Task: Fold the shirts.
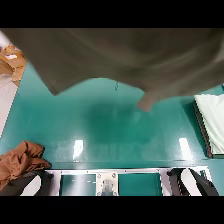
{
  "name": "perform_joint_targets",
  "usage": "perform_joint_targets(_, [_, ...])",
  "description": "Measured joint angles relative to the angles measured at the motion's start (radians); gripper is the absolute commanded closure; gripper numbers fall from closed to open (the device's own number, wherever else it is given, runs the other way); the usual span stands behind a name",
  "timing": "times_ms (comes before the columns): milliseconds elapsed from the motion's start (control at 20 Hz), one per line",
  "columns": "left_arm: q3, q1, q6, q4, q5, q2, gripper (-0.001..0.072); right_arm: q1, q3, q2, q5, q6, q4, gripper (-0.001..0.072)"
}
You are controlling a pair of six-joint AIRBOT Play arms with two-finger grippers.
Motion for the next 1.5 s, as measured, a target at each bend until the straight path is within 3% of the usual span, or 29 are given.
perform_joint_targets(250, [-0.039, 0.000, -0.027, 0.098, 0.030, 0.043, 0.0687, -0.015, 0.047, 0.001, -0.013, 0.020, -0.050, 0.0697])
perform_joint_targets(500, [-0.295, -0.001, -0.008, 0.109, 0.045, -0.007, 0.0686, 0.036, -0.182, -0.072, -0.013, -0.013, 0.012, 0.0697])
perform_joint_targets(750, [-0.568, -0.022, 0.088, 0.045, 0.092, -0.225, 0.0686, 0.183, -0.583, -0.219, -0.159, -0.102, 0.023, 0.0697])
perform_joint_targets(950, [-0.655, -0.097, 0.163, 0.025, 0.202, -0.478, 0.0686, 0.276, -0.739, -0.452, -0.341, -0.142, 0.025, 0.0697])
perform_joint_targets(1250, [-0.682, -0.150, 0.191, -0.008, 0.482, -0.692, 0.0686, 0.320, -0.630, -0.809, -0.446, -0.157, 0.051, 0.0696])
perform_joint_targets(1500, [-0.685, -0.157, 0.195, -0.003, 0.594, -0.734, 0.0686, 0.323, -0.479, -0.950, -0.454, -0.143, 0.055, 0.0698])
